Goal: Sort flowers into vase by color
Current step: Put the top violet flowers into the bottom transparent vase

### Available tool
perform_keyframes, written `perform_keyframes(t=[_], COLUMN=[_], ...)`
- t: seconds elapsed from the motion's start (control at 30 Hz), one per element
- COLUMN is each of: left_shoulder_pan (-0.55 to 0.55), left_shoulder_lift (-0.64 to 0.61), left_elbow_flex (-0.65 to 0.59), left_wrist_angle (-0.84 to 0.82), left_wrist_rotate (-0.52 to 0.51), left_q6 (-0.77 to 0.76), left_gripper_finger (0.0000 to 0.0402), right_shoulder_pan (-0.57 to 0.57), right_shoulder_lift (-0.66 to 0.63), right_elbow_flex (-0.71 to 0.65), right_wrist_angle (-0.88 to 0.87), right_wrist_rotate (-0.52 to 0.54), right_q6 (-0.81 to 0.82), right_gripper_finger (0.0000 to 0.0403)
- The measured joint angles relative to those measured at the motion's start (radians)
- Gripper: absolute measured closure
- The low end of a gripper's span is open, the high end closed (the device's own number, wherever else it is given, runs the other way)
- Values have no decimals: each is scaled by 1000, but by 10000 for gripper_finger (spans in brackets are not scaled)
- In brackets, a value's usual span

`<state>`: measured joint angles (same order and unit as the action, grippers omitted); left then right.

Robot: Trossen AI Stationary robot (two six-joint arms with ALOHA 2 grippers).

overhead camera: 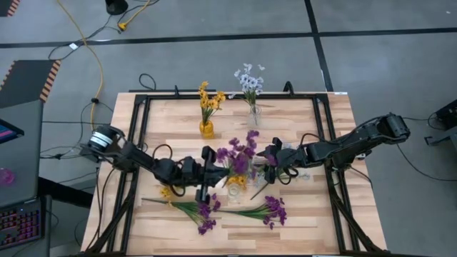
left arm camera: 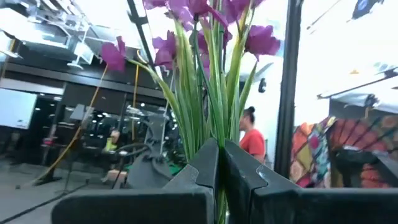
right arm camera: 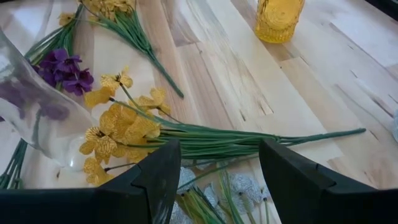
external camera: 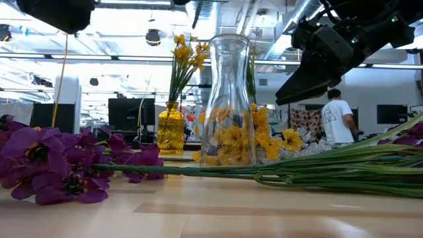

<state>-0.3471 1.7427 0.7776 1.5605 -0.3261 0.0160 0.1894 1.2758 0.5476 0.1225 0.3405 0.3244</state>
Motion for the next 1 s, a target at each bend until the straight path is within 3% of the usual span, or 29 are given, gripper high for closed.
perform_keyframes(t=[0.4, 0.77, 1.0], left_shoulder_pan=[4, 6, 6], left_shoulder_lift=[139, 158, 158], left_elbow_flex=[145, 137, 137], left_wrist_angle=[-1, -36, -142], left_wrist_rotate=[37, 23, 24], left_q6=[38, 82, 73], left_gripper_finger=[401, 401, 401], right_shoulder_pan=[0, 0, 0], right_shoulder_lift=[0, 0, 0], right_elbow_flex=[0, 0, 0], right_wrist_angle=[22, 21, 21], right_wrist_rotate=[1, 1, 1], right_q6=[-1, -3, -2], right_gripper_finger=[159, 159, 159])
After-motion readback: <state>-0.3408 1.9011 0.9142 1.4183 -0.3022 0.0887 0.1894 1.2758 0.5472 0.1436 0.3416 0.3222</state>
